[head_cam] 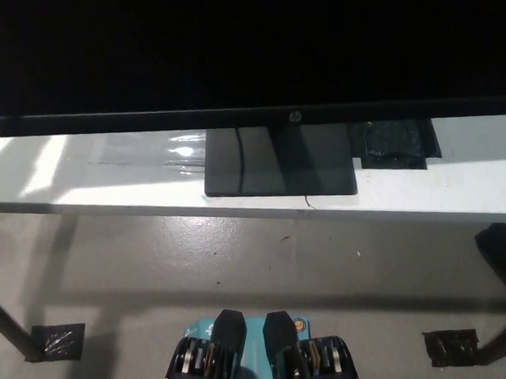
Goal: The monitor is placed at the center of the table and the robot uses both its hand to grab the left and right sides of the monitor to tilt the angle of the monitor downwards
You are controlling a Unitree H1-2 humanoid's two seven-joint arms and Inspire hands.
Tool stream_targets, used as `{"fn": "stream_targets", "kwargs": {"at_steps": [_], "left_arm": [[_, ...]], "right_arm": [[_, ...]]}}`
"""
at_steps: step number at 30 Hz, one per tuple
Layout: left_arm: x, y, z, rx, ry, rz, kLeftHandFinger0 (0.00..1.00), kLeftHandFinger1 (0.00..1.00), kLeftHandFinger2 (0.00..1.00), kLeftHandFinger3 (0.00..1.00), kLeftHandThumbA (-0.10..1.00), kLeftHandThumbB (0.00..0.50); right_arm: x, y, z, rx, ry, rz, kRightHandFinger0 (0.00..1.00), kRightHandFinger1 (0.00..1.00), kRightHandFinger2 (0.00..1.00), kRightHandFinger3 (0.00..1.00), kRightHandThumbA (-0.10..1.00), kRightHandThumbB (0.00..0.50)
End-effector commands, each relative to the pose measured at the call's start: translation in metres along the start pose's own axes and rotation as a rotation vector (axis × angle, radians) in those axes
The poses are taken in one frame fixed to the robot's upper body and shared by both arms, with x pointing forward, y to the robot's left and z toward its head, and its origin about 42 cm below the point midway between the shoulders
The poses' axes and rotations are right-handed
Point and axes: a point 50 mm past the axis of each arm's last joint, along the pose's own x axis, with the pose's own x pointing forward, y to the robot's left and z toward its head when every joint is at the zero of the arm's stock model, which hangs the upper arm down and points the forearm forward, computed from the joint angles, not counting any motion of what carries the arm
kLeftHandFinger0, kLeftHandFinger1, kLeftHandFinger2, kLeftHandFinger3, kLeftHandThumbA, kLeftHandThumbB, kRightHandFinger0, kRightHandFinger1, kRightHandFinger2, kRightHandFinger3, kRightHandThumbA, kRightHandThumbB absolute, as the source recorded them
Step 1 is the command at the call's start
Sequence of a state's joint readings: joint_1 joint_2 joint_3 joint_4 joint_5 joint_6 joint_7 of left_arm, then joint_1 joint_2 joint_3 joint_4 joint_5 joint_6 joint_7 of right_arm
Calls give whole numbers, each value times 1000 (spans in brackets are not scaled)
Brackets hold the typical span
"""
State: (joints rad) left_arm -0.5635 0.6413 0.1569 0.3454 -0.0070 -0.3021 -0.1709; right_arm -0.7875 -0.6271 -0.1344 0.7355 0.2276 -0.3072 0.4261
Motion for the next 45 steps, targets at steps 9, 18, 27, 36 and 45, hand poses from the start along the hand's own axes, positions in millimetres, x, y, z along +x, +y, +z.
{"fn": "stream_targets", "kwargs": {"at_steps": [9, 18, 27, 36, 45], "left_arm": [[14, 28, 14, 70, -37, -25, 1000, 1000, 1000, 1000, 986, 490], [20, 28, 15, 96, -29, -51, 1000, 1000, 1000, 1000, 1000, 463], [27, 20, 17, 105, -32, -66, 1000, 1000, 1000, 1000, 1000, 472], [25, 10, 17, 121, -22, -82, 1000, 1000, 1000, 1000, 1000, 500], [24, 2, 20, 137, -4, -100, 1000, 1000, 1000, 1000, 1000, 499]], "right_arm": [[45, 18, 12, 112, 118, 324, 1000, 1000, 1000, 1000, 909, 435], [68, 25, 21, 157, 193, 448, 1000, 1000, 1000, 1000, 769, 424], [77, 40, 14, 174, 243, 465, 1000, 1000, 1000, 1000, 729, 481], [78, 54, -3, 128, 347, 442, 1000, 1000, 1000, 1000, 672, 387], [63, 34, -18, 61, 370, 309, 1000, 1000, 1000, 1000, 710, 462]]}}
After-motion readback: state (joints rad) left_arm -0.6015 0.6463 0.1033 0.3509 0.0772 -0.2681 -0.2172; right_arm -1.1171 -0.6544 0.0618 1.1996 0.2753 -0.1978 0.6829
